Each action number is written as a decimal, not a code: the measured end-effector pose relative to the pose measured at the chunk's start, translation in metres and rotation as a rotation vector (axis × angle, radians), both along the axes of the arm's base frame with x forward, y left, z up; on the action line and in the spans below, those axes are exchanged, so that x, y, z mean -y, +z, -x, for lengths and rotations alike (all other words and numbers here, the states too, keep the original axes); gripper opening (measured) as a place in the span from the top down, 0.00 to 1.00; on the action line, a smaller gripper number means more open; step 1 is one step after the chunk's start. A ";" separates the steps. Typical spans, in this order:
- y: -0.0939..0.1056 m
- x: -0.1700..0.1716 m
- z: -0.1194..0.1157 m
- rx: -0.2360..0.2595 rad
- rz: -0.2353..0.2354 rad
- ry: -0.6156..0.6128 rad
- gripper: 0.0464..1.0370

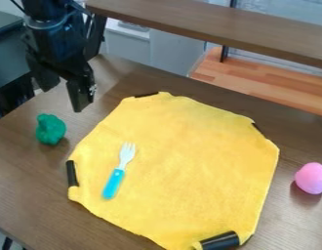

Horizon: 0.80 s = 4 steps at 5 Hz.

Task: Fold the cloth from top right to bottom left

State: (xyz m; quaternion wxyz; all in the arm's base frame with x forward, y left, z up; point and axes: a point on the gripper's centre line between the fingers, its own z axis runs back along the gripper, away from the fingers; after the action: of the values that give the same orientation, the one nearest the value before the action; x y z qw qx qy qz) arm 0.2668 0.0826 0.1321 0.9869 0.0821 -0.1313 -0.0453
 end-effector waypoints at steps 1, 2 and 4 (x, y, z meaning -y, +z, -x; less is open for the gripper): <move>-0.006 0.001 0.000 -0.021 0.015 0.010 0.04; -0.009 0.024 -0.005 -0.032 0.083 0.029 0.04; -0.001 0.063 -0.029 0.031 0.224 0.186 0.04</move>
State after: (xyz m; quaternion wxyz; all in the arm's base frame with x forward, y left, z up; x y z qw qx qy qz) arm 0.2954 0.0193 0.1307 0.9876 -0.0163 -0.1428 0.0625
